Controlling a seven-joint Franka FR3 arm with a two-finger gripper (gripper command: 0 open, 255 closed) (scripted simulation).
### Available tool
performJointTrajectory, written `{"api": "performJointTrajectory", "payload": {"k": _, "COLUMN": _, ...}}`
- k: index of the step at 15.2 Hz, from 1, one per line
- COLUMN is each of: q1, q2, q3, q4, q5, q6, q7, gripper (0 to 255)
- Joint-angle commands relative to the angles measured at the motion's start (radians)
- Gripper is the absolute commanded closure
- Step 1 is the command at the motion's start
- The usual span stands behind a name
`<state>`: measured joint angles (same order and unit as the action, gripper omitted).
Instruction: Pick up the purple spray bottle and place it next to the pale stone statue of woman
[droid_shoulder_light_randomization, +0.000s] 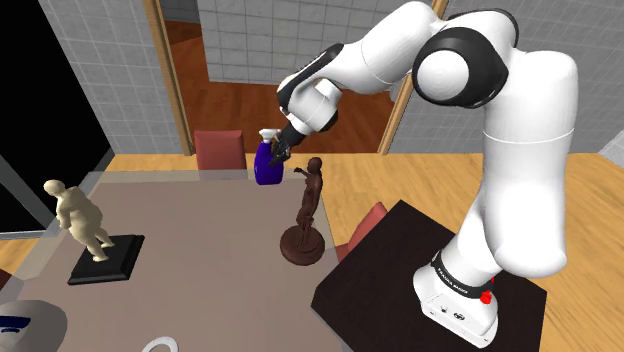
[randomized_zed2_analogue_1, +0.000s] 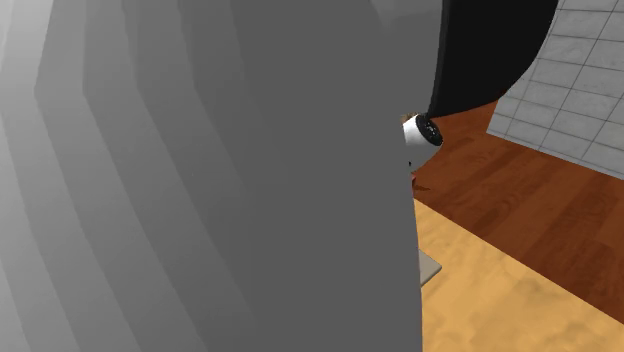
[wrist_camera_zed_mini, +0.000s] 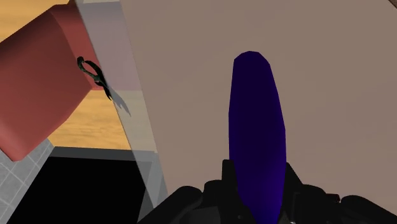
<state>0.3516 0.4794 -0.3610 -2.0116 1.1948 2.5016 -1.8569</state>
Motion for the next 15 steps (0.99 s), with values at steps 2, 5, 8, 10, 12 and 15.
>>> {"api": "performJointTrajectory", "payload": {"k": 2, "q1": 0.011, "q2": -0.029, "q3": -0.014, "q4": -0.005, "q5": -0.036, "q6": -0.011, "q7": 0.036, "gripper": 255}}
{"api": "performJointTrajectory", "payload": {"k": 5, "q1": 0.022, "q2": -0.060, "q3": -0.029, "q4": -0.011, "q5": -0.073, "q6": -0.022, "q7": 0.072, "gripper": 255}}
{"api": "performJointTrajectory", "payload": {"k": 8, "q1": 0.032, "q2": -0.091, "q3": -0.043, "q4": -0.016, "q5": -0.110, "q6": -0.034, "q7": 0.107, "gripper": 255}}
{"api": "performJointTrajectory", "payload": {"k": 10, "q1": 0.039, "q2": -0.110, "q3": -0.052, "q4": -0.018, "q5": -0.135, "q6": -0.042, "q7": 0.132, "gripper": 255}}
{"api": "performJointTrajectory", "payload": {"k": 12, "q1": 0.046, "q2": -0.130, "q3": -0.061, "q4": -0.019, "q5": -0.160, "q6": -0.051, "q7": 0.156, "gripper": 255}}
{"api": "performJointTrajectory", "payload": {"k": 15, "q1": 0.055, "q2": -0.158, "q3": -0.074, "q4": -0.019, "q5": -0.198, "q6": -0.065, "q7": 0.192, "gripper": 255}}
